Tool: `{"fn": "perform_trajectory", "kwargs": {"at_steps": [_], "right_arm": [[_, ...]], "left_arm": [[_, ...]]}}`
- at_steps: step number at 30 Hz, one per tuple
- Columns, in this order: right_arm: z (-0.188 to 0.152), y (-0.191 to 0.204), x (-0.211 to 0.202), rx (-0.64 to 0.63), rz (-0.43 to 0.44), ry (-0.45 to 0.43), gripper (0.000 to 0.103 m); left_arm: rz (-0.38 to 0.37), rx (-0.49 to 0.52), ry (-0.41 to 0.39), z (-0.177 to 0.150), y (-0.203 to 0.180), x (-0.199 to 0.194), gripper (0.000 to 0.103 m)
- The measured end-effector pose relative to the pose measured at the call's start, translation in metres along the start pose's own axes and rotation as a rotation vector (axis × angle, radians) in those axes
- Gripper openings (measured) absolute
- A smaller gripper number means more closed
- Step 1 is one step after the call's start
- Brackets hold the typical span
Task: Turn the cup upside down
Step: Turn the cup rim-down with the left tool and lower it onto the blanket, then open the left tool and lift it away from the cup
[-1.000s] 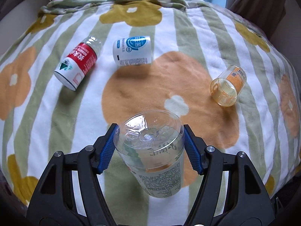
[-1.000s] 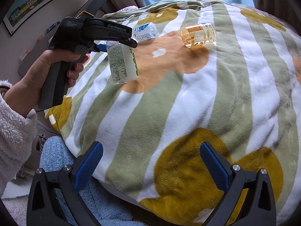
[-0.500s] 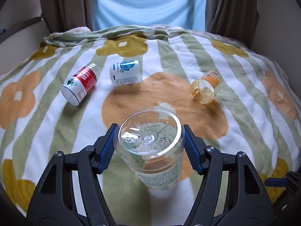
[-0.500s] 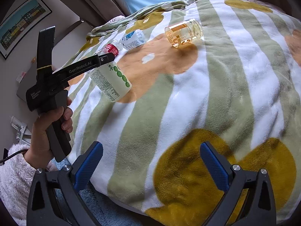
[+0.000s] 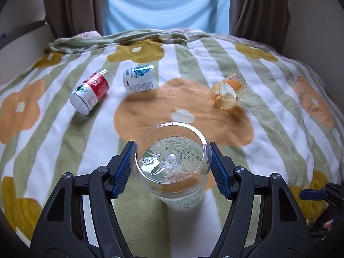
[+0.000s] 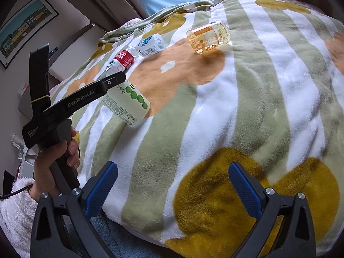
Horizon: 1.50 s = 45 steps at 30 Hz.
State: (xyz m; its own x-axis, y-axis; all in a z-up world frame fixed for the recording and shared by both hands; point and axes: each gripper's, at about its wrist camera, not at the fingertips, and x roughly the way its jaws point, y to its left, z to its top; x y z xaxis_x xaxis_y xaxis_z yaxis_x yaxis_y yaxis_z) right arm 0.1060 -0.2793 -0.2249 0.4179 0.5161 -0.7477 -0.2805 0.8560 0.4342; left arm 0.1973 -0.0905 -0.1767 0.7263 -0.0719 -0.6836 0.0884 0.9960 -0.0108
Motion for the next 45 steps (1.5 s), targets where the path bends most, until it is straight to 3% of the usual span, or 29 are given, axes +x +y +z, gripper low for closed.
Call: {"fn": "perform_trajectory", "kwargs": {"at_steps": [8, 19, 20, 22, 23, 36, 45], "right_arm": [[0.001, 0.001, -0.001, 0.005, 0.003, -0.004, 0.103], [0.003, 0.000, 0.001, 0.003, 0.014, 0.001, 0.103], [0.003, 0.000, 0.002, 0.002, 0.014, 0.002, 0.103], [0.003, 0.000, 0.002, 0.003, 0.015, 0.003, 0.103], [0.003, 0.000, 0.002, 0.002, 0.015, 0.003, 0.103], [0.004, 0.003, 0.002, -0.018, -0.004, -0.012, 0.103], [0.018, 0.037, -0.046, -0.064, -0.103, -0.167, 0.103]], "left_arm": [[0.011, 0.069, 0.019, 0.001, -0.013, -0.004, 0.064], [0.008, 0.081, 0.034, -0.001, -0.014, -0.002, 0.065], [0.011, 0.085, 0.033, -0.002, -0.014, -0.001, 0.067], [0.027, 0.097, 0.030, -0.004, -0.016, 0.000, 0.101], [0.035, 0.098, 0.017, -0.005, -0.017, -0.002, 0.103], [0.010, 0.078, 0.018, -0.008, -0.009, -0.015, 0.103], [-0.041, 0.032, -0.067, 0.005, 0.012, -0.095, 0.103]]}}
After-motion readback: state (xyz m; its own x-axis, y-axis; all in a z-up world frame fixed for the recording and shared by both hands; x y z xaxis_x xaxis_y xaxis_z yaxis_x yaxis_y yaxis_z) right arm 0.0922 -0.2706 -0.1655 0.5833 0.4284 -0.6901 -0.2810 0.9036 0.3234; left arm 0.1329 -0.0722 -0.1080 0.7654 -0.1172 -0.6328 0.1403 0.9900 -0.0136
